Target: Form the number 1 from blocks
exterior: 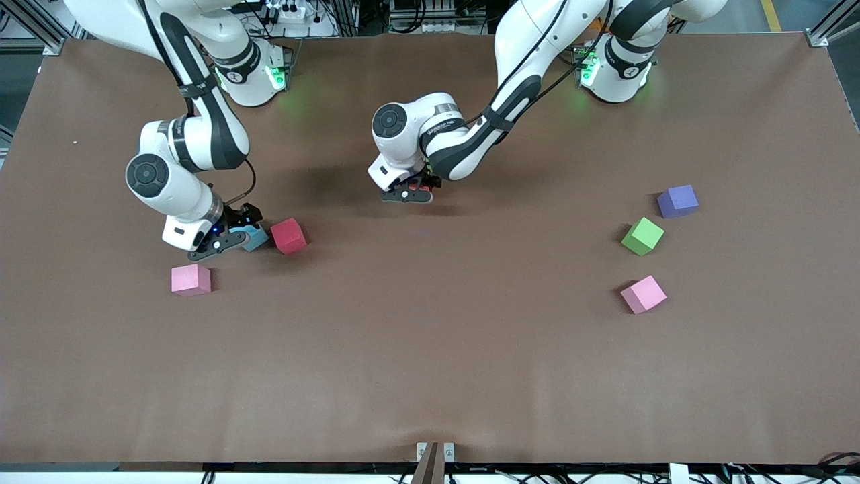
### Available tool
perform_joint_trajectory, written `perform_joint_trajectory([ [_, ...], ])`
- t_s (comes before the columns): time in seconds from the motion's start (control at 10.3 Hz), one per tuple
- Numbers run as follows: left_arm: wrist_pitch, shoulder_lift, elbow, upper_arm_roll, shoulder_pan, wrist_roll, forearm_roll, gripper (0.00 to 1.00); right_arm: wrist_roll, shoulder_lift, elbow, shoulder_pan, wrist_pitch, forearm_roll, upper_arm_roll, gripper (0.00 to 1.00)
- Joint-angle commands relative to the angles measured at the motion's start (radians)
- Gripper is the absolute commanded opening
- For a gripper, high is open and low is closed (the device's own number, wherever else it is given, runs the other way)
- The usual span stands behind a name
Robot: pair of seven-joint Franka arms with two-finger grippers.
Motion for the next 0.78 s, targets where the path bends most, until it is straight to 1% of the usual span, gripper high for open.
perform_joint_trajectory([
  [0.0,-0.006,-0.008,-0.038,-0.004,0.001,-0.086,-0.051,1.00,-0.031,0.008,-0.015,-0.022,0.022,0.057,0.013,1.00],
  [0.1,-0.006,-0.022,-0.040,-0.004,0.001,-0.114,-0.053,1.00,-0.031,0.010,-0.022,-0.022,0.037,0.057,0.013,1.00],
  [0.39,-0.018,-0.068,-0.040,-0.004,0.001,-0.117,-0.056,1.00,-0.031,0.023,-0.028,-0.022,0.062,0.057,0.012,1.00],
  [0.68,-0.116,-0.172,-0.038,-0.002,0.006,-0.116,-0.065,1.00,-0.058,0.040,-0.028,-0.020,0.086,0.057,0.010,1.00],
])
